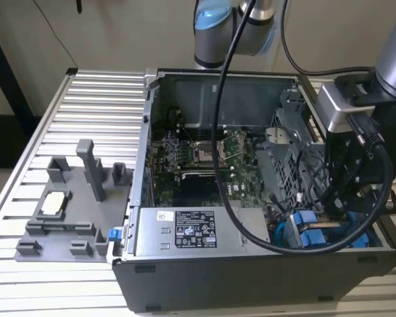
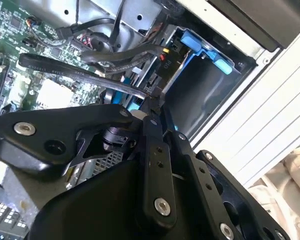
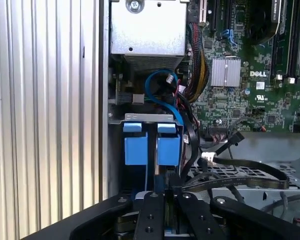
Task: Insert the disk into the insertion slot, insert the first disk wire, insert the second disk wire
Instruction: 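Insert the second disk wire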
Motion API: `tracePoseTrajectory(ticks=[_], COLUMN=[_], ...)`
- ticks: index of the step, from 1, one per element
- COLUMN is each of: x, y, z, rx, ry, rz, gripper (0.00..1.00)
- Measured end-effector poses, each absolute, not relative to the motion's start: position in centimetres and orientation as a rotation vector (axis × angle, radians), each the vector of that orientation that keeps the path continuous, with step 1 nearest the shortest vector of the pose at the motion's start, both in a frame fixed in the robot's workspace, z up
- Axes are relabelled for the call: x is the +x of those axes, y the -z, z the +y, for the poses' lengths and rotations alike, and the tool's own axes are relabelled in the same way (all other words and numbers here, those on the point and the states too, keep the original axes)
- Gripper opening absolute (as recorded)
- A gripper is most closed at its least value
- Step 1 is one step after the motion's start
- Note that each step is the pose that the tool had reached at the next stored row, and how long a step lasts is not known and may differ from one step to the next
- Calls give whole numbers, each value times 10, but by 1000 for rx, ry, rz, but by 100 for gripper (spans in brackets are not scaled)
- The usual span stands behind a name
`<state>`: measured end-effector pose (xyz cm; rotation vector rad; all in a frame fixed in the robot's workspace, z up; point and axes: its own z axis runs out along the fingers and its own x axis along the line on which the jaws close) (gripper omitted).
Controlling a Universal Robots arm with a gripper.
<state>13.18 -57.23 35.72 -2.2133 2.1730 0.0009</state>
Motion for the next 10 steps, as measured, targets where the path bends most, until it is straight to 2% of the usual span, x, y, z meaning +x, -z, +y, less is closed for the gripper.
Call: tracePoseTrajectory(ticks=[3,10], x=[132,139], y=[-356,-354], z=[-573,-574], rx=[-2193,-2205], ry=[-35,-68], rz=[2161,2177], gripper=[16,16])
